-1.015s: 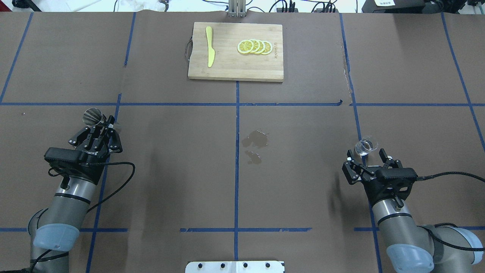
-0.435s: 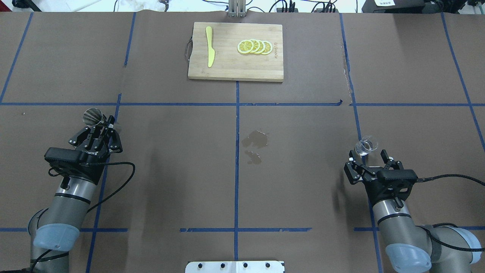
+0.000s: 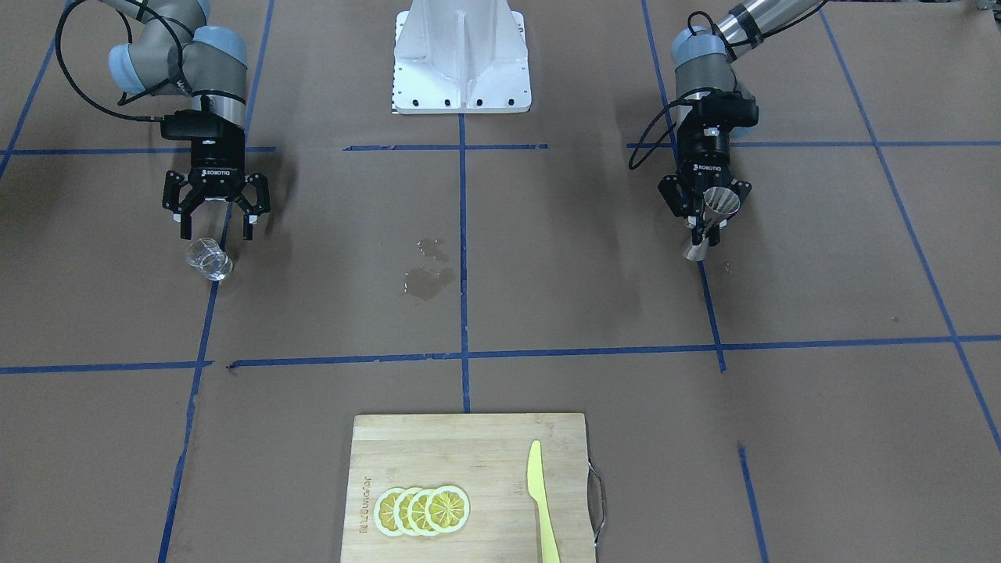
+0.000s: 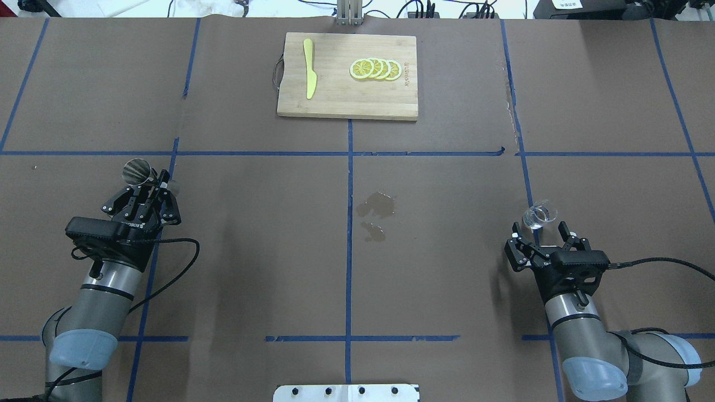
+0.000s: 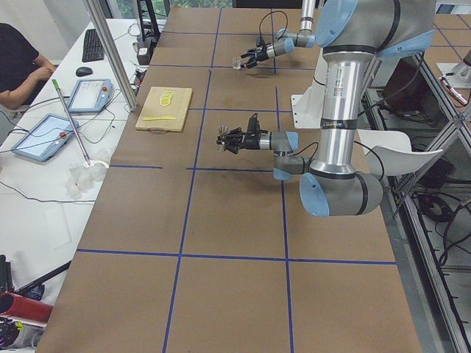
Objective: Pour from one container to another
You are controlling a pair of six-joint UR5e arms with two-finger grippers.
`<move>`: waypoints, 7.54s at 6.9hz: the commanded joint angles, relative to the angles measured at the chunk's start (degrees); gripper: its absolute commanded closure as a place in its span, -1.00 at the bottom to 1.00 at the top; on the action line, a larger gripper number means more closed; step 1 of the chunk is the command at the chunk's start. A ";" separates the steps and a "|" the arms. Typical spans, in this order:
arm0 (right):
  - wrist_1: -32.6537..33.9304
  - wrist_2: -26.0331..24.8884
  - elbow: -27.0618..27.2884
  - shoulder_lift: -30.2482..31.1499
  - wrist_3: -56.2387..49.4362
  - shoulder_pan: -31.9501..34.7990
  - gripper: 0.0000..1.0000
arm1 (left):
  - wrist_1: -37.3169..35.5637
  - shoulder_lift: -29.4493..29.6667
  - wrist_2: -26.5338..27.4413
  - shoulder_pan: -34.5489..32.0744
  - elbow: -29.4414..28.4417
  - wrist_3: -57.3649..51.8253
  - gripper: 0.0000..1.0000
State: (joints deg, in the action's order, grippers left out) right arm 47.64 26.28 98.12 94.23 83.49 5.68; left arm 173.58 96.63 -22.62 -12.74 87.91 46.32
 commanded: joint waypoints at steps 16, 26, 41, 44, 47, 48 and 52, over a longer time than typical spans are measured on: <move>0.00 2.11 -5.30 -4.05 0.10 4.34 -0.75 | 0.00 -0.04 0.12 0.09 -0.19 0.00 1.00; -0.97 3.25 -3.38 -3.70 -1.64 5.39 1.00 | 0.09 -0.04 0.20 0.00 0.07 0.00 1.00; 9.13 10.53 11.11 -27.96 -38.11 4.08 1.00 | 1.05 20.87 -30.28 0.70 -6.07 -17.75 1.00; 14.90 11.16 12.10 -31.36 -38.84 3.64 1.00 | 5.01 22.97 -32.22 0.70 -9.50 -20.38 1.00; 24.23 11.07 12.71 -34.81 -39.01 3.46 1.00 | 5.27 25.09 -34.24 0.70 -10.56 -24.61 1.00; 25.39 11.07 12.71 -35.16 -40.75 3.37 1.00 | 5.27 25.71 -34.34 0.70 -11.35 -24.61 1.00; 28.12 10.90 12.45 -36.04 -44.18 3.37 1.00 | 5.27 27.91 -34.78 0.70 -13.55 -24.70 1.00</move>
State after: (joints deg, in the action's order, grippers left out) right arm 75.15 37.25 110.58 58.28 40.70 9.09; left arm 178.86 124.30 -57.23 -12.04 74.63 21.63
